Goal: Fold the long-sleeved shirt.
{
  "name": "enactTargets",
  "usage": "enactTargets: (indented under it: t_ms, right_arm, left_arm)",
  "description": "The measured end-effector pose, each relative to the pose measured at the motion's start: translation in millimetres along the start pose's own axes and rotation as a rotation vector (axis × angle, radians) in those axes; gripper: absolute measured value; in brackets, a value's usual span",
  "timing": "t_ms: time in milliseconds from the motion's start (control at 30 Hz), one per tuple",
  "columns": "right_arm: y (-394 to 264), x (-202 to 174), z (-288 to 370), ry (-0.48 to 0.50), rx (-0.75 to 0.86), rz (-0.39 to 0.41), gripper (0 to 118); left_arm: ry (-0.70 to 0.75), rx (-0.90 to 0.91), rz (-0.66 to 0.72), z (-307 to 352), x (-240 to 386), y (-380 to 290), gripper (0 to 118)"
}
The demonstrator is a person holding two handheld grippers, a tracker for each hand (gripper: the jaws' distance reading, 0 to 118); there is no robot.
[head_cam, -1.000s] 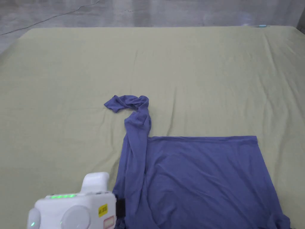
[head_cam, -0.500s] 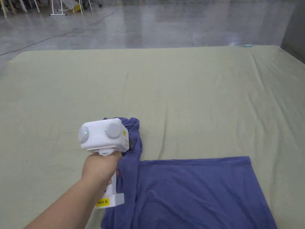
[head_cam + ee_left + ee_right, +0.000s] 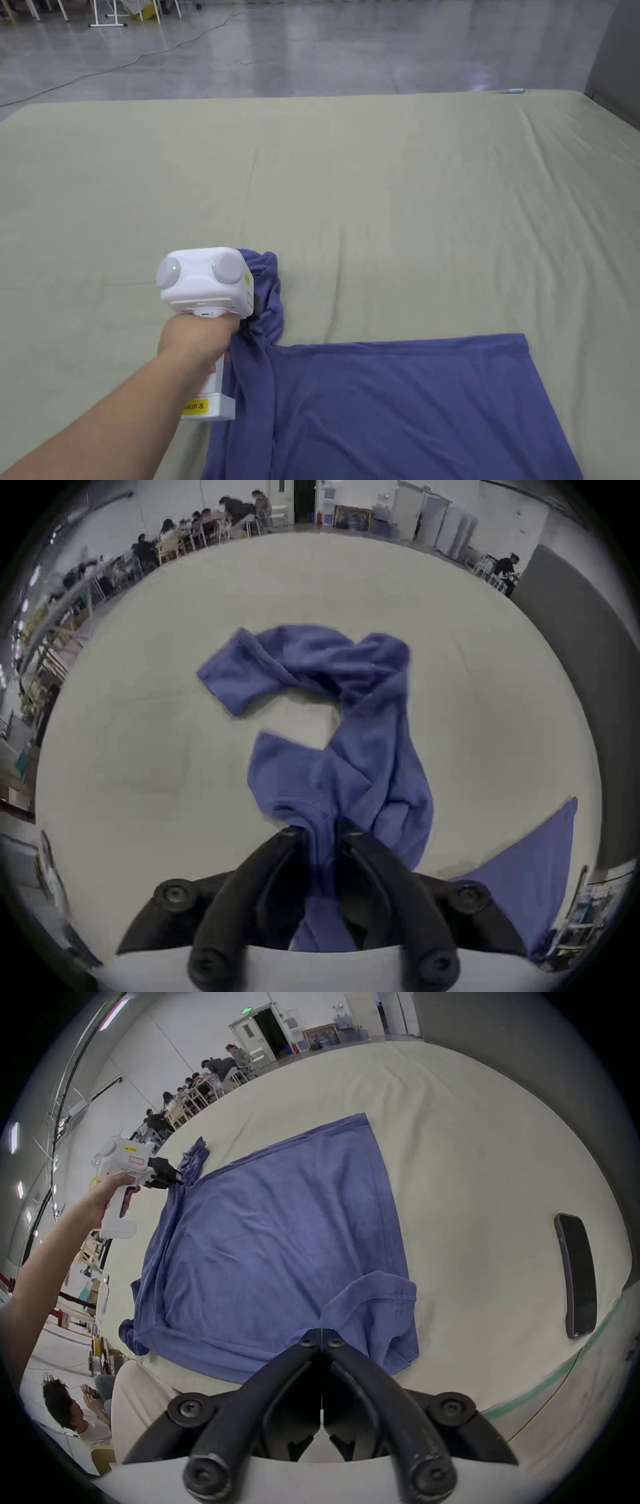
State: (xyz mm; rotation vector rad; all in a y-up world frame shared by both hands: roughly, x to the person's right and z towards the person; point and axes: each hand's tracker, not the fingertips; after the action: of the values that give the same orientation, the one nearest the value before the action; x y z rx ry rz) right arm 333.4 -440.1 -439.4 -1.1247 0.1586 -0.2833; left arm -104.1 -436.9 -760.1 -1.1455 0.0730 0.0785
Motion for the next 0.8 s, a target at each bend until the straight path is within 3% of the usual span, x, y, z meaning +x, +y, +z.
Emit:
enactTargets:
  t_ms: [300, 367, 433, 533, 633, 733, 800]
  right_arm:
    - [1, -9, 1, 0.020, 0.010, 0.018, 0]
    - [2, -10, 6, 0.023, 0.022, 0.019, 0]
    - [2, -9, 10, 0.027, 0.037, 0.015, 0]
    - [2, -6, 11, 0.032, 0.039, 0.009, 0]
    - [1, -6, 12, 0.028, 0.038, 0.002, 0]
    - [-1, -9, 16, 0.030, 0.049, 0.013, 0]
    - [-2, -11, 17, 0.027, 0.049, 0.022, 0]
  left_arm:
    - [-0.140, 0.168, -0.022, 112, -21, -25, 6]
    - [-0.176, 0.241, 0.001, 154, -29, -46, 5]
    - [-0.209, 0.298, -0.098, 192, -36, -74, 5]
    - [-0.164, 0.368, -0.090, 231, -54, -112, 5]
    - [-0.151, 0.361, -0.030, 250, -73, -154, 5]
    - [-0.165, 0.352, -0.058, 268, -77, -209, 5]
    - [-0.115, 0.253, -0.120, 264, -76, -244, 5]
